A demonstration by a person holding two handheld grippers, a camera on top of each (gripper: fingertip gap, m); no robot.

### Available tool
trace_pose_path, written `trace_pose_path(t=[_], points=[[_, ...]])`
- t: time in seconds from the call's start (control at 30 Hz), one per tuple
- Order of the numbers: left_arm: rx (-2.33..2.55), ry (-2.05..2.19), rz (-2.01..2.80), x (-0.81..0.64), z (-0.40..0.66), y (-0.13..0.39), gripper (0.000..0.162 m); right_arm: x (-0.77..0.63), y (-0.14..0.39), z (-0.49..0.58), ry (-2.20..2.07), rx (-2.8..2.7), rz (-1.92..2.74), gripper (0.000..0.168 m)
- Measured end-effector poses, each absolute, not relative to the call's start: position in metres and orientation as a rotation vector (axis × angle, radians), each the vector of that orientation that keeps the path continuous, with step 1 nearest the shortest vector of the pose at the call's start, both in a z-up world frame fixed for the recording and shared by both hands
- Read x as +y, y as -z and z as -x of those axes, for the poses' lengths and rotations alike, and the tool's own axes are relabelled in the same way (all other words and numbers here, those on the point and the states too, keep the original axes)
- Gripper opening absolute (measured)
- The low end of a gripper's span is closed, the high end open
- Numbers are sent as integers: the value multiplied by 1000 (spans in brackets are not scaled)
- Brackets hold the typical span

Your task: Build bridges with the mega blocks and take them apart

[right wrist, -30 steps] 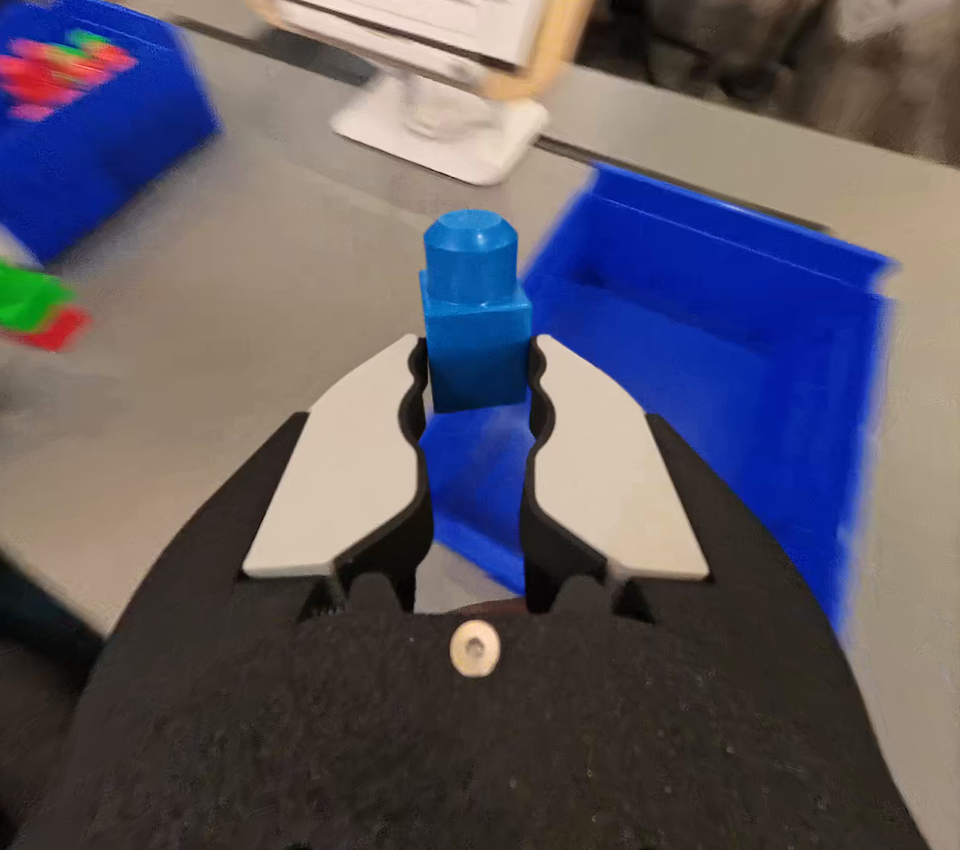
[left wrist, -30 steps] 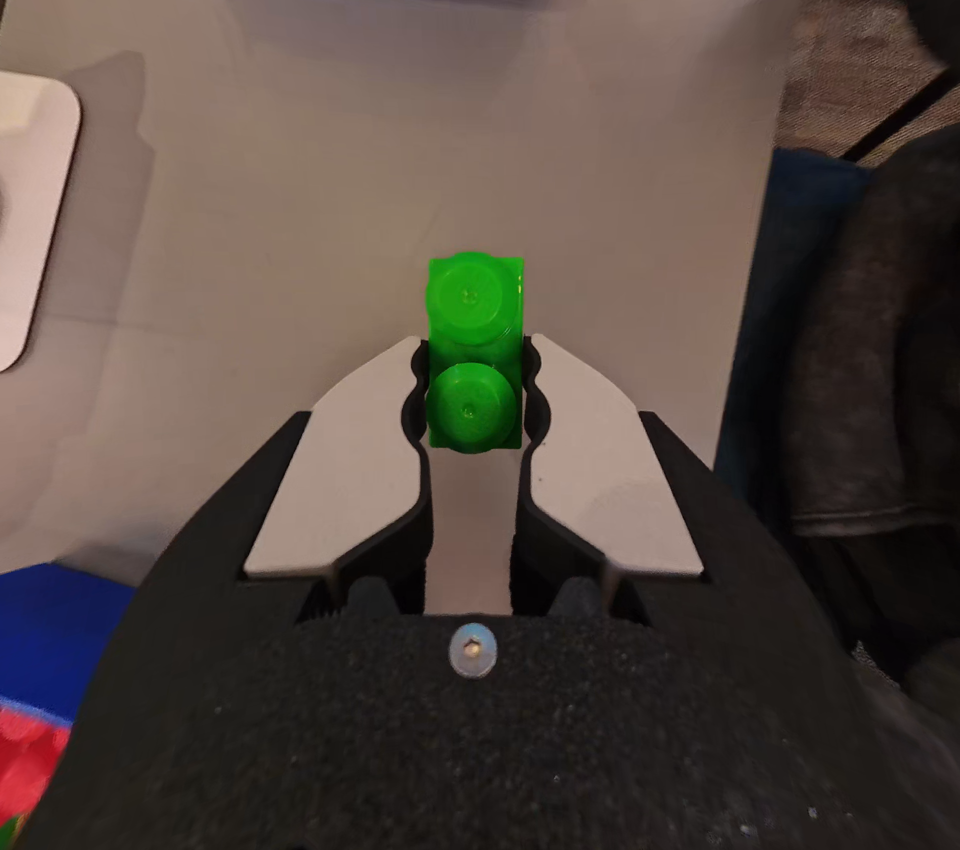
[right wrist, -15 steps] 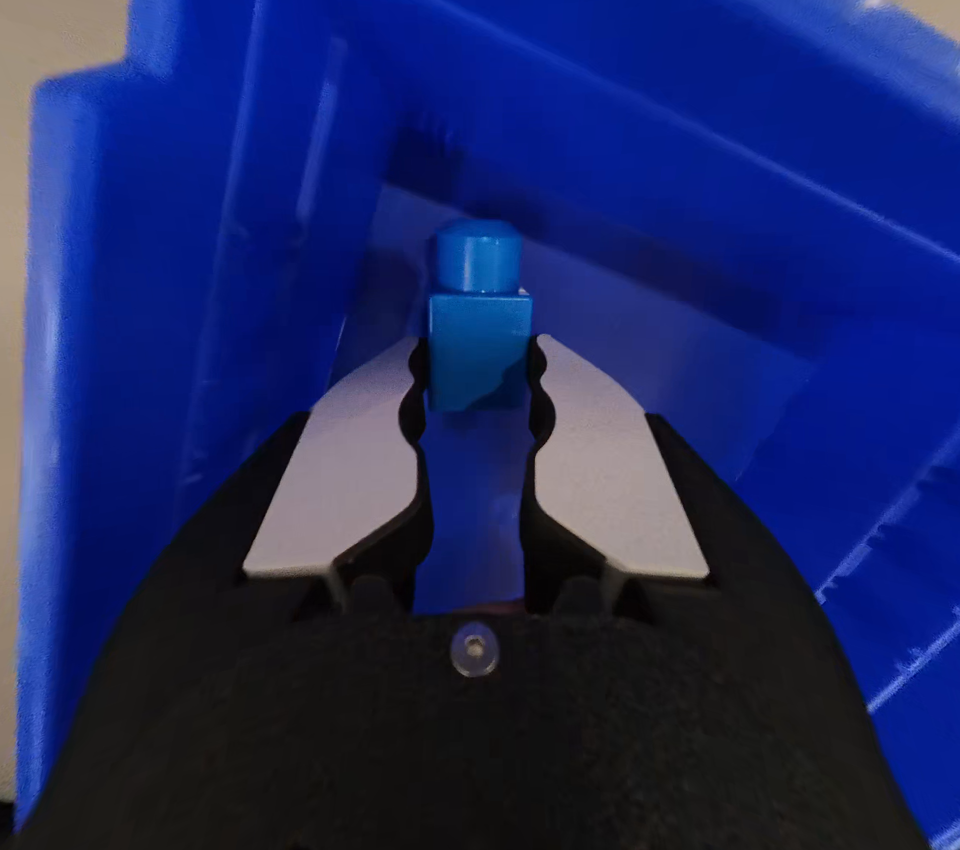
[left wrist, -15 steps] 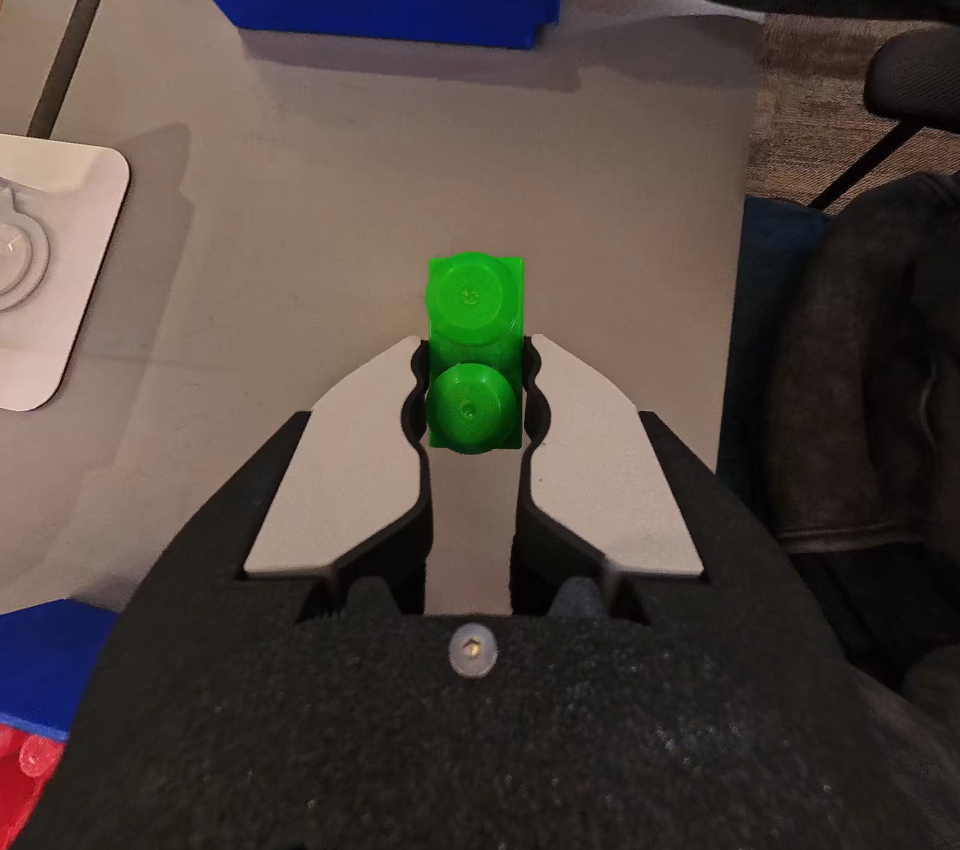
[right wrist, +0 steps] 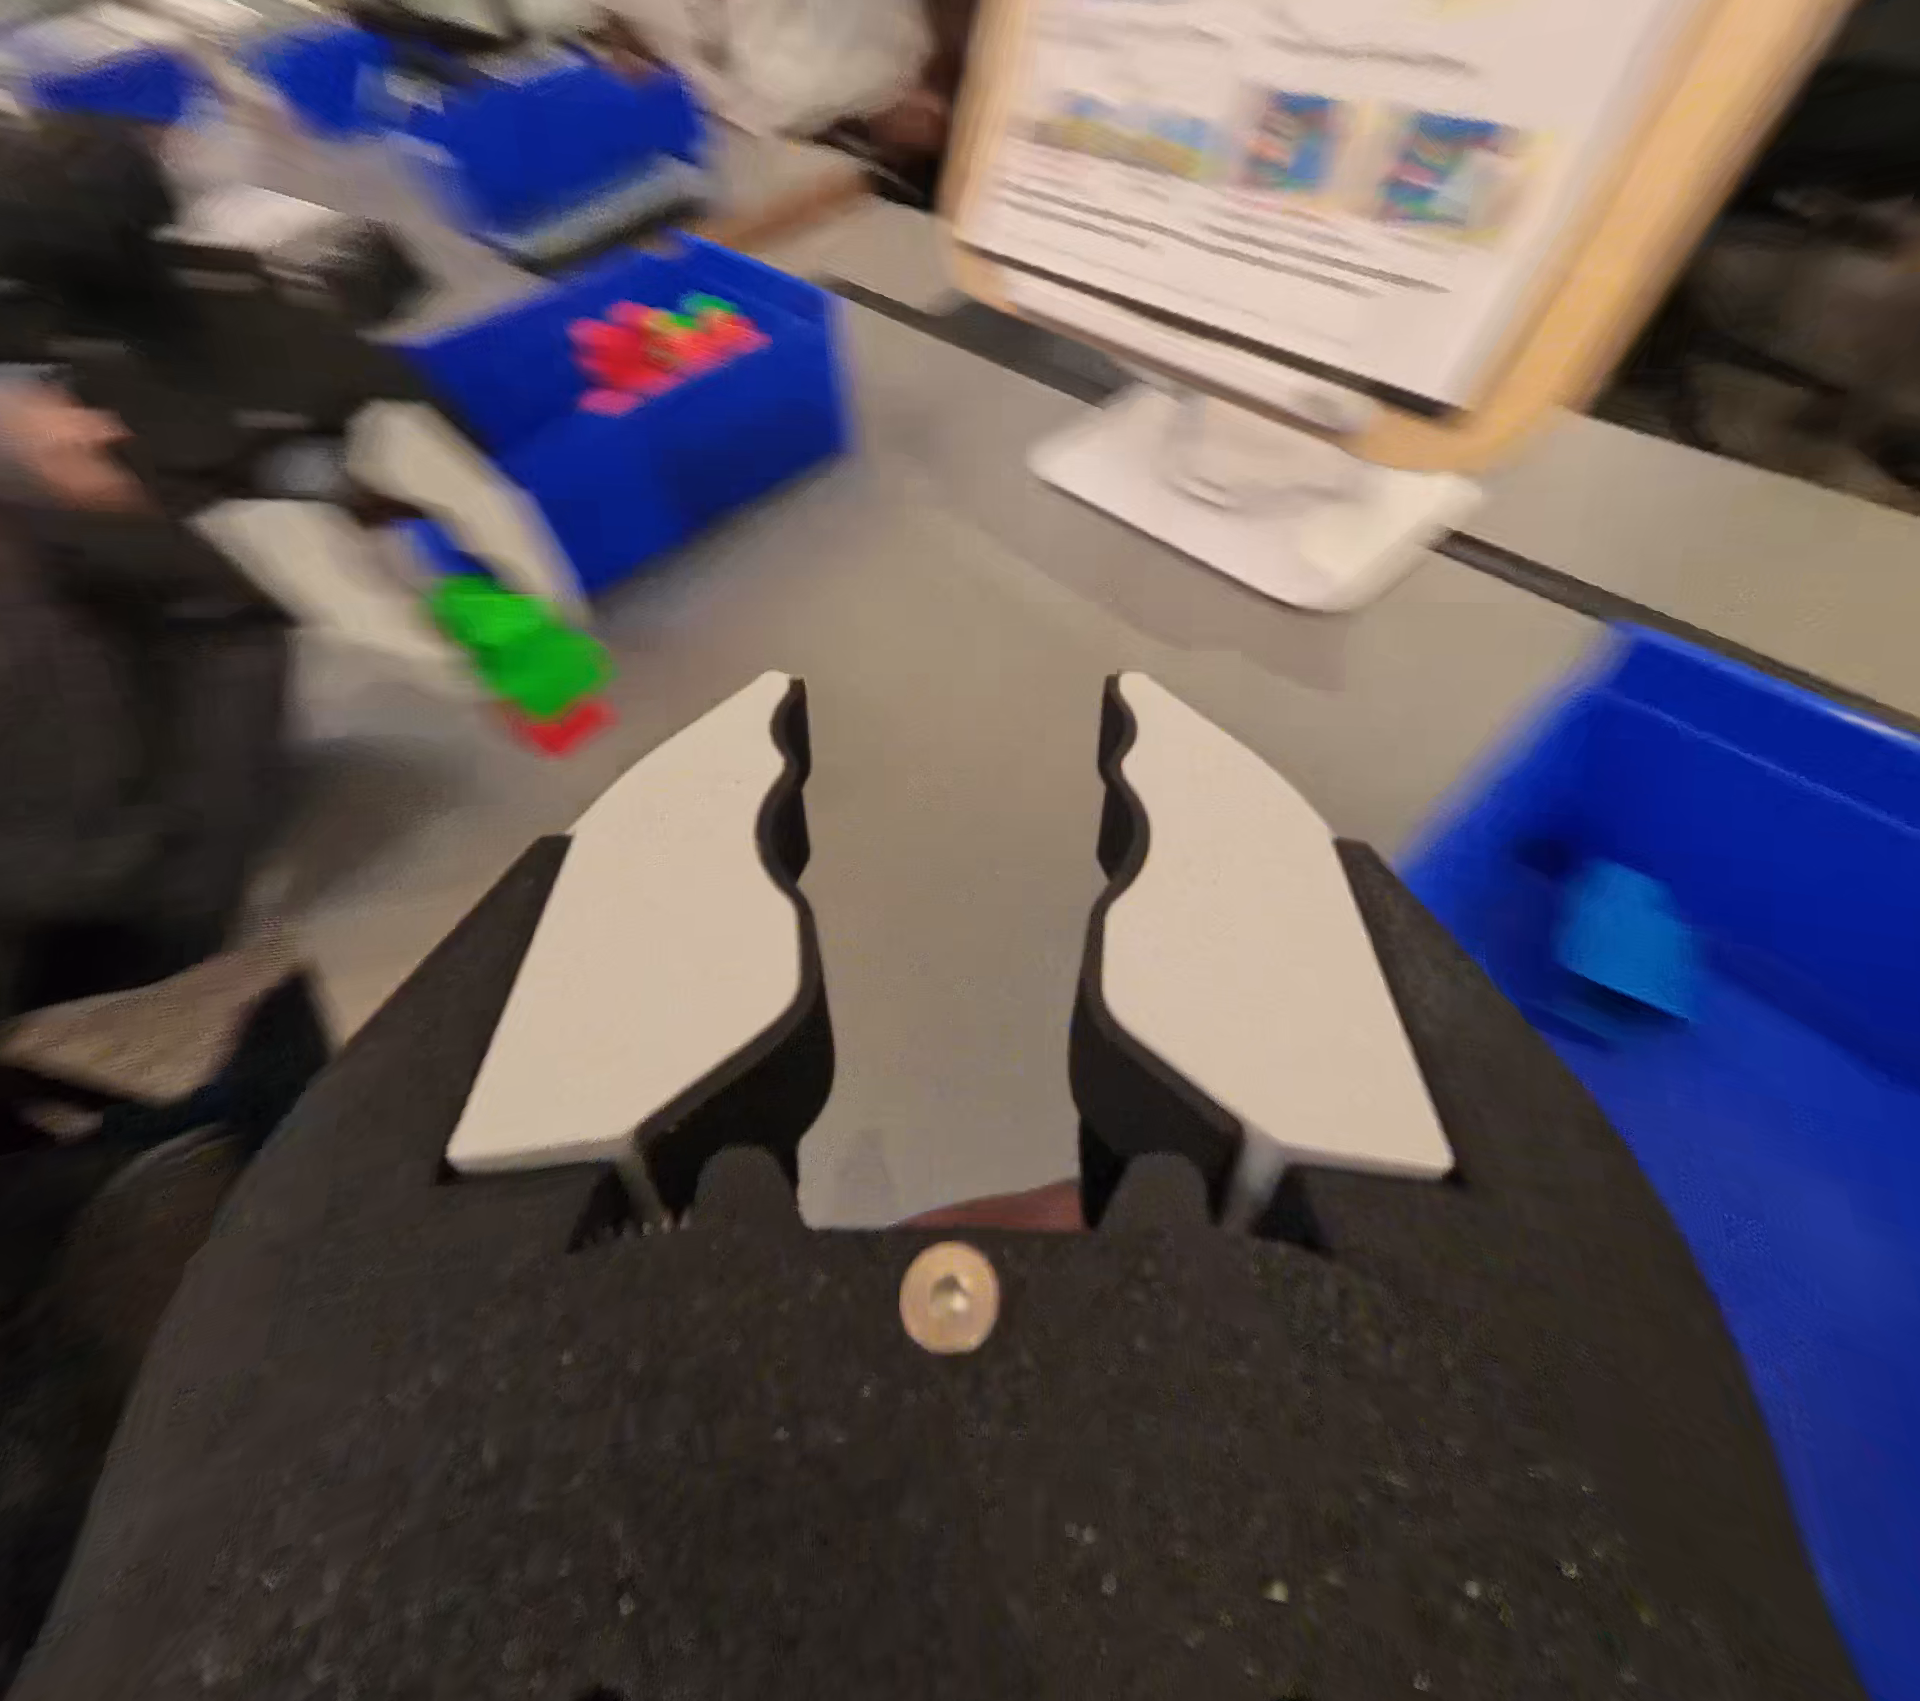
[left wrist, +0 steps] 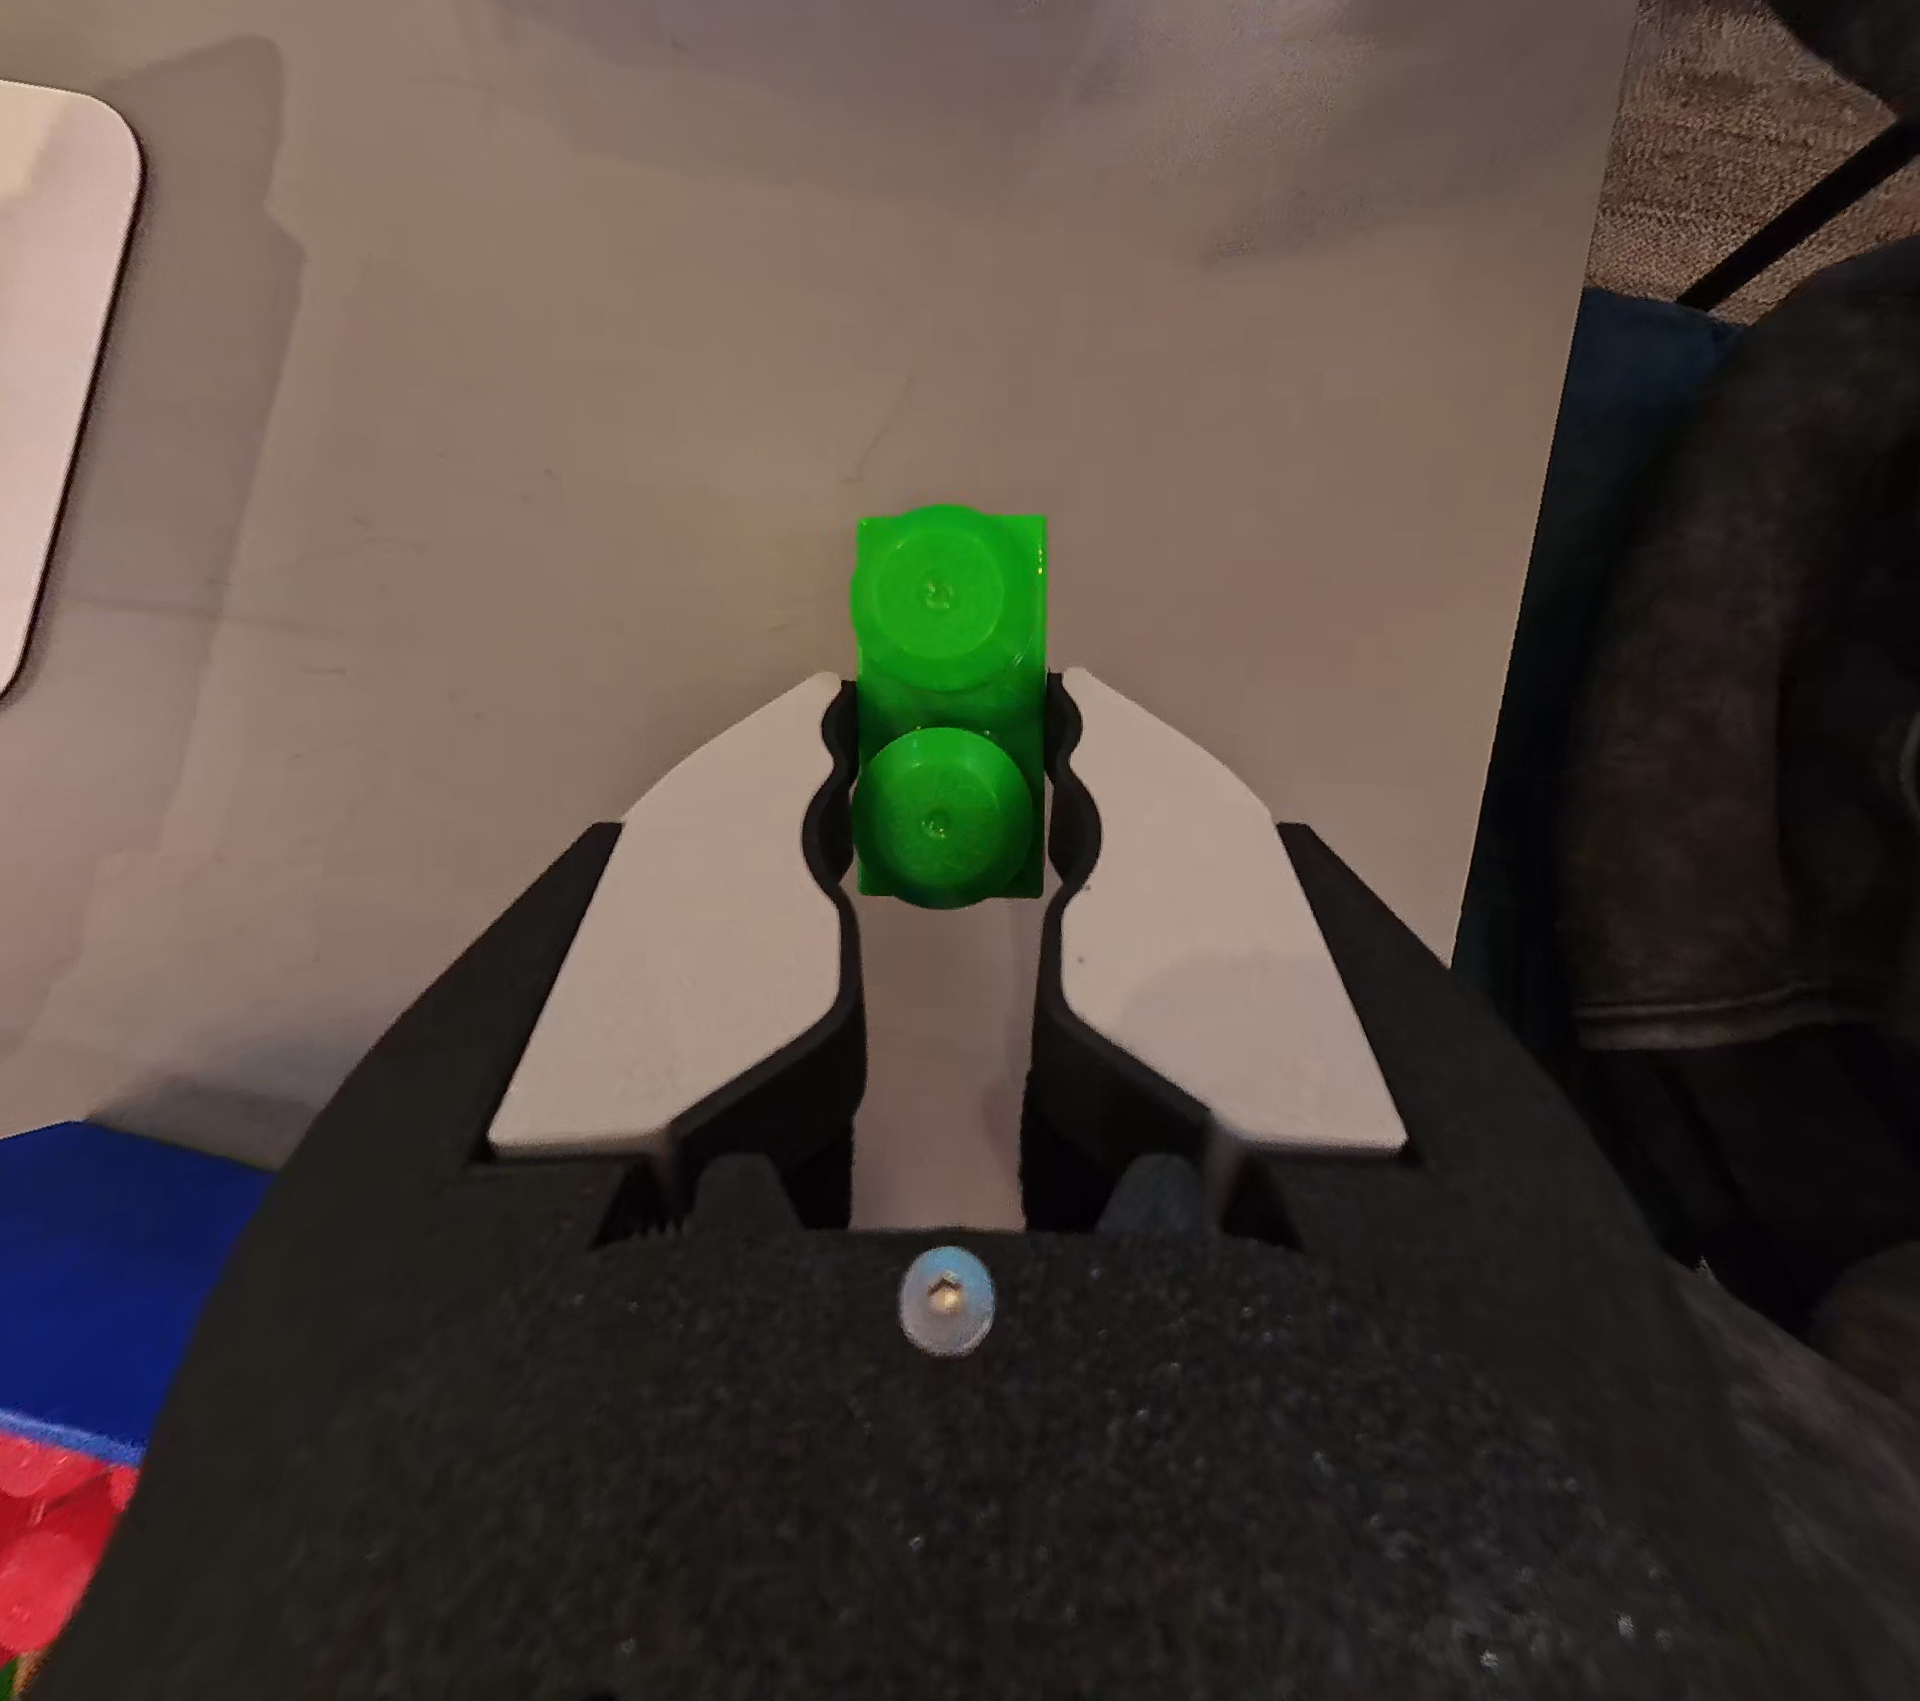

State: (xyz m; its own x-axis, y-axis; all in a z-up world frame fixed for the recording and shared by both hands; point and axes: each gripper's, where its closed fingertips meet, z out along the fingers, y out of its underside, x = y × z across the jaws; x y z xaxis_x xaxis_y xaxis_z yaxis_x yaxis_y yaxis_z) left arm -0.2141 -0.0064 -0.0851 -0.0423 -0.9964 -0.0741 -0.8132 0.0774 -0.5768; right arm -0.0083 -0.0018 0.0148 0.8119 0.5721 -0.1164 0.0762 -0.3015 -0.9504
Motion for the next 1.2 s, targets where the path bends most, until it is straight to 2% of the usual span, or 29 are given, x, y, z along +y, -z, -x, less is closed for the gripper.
trace_pose_path(t=[0.07, 0.17, 0.23, 0.3, 0.63, 0.73, 0.77, 1.07, 1.13, 1.2], points=[[1927, 505, 1786, -7, 214, 88, 34, -41, -5, 64, -748, -608, 1710, 53], [1946, 537, 1789, -9, 212, 92, 34, -69, 45, 126, -999, -683, 1680, 54], [1954, 606, 1774, -14, 207, 89, 33, -69, 84, 153, -1014, -732, 1749, 59], [1960, 687, 1747, -20, 202, 84, 34, -69, 101, 171, -993, -782, 1759, 60], [2005, 810, 1631, -43, 191, 70, 34, -49, 111, 212, -780, -901, 1746, 58], [2029, 840, 1608, -50, 189, 69, 34, -49, 107, 218, -816, -906, 1724, 47], [2038, 845, 1604, -52, 189, 69, 34, -48, 107, 217, -813, -913, 1728, 38], [2089, 776, 1624, -53, 200, 75, 33, -58, 126, 204, -795, -1036, 1799, 36], [2046, 798, 1617, -49, 205, 63, 33, -56, 151, 191, -691, -1090, 1890, 35], [2005, 767, 1621, -44, 217, 53, 33, -60, 149, 186, -750, -1036, 1884, 35]])
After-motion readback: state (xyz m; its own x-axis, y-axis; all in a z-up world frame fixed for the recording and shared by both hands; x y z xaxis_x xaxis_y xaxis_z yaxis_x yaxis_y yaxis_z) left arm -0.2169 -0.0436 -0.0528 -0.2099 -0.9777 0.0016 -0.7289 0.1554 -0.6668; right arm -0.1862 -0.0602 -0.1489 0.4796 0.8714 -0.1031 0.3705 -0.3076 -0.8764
